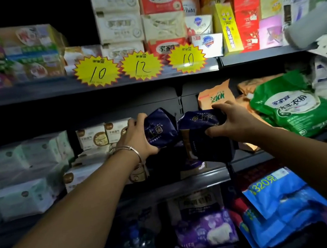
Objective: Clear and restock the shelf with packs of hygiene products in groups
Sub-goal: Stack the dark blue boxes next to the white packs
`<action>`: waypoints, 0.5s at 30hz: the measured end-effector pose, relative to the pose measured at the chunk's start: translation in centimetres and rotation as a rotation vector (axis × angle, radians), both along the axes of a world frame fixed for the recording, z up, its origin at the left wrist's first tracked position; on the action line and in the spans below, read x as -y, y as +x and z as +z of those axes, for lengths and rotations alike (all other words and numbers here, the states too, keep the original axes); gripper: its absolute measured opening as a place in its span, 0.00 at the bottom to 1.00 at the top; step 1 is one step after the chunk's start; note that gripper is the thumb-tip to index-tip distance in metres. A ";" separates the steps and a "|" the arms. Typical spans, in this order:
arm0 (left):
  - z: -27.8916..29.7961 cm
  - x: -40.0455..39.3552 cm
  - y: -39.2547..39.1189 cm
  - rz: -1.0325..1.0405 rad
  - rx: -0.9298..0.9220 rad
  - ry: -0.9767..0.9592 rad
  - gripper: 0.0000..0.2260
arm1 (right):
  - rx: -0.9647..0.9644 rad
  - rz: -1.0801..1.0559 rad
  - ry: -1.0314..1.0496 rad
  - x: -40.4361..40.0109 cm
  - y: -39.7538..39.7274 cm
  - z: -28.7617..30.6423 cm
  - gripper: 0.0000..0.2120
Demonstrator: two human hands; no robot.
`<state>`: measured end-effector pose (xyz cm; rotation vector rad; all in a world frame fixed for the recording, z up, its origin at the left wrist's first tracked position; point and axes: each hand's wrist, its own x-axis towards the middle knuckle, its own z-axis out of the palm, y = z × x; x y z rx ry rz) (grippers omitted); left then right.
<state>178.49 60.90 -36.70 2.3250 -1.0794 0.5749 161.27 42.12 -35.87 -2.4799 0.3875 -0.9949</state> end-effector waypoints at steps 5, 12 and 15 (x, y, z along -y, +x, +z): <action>1.2 4.7 1.6 0.119 0.009 -0.029 0.40 | -0.011 -0.070 -0.015 2.7 1.3 1.1 0.32; 1.5 9.6 5.5 0.213 0.045 0.076 0.39 | -0.030 -0.210 -0.055 6.8 5.8 2.2 0.30; 1.3 11.1 7.3 0.187 0.030 0.077 0.40 | -0.025 -0.252 -0.096 8.4 8.4 2.3 0.25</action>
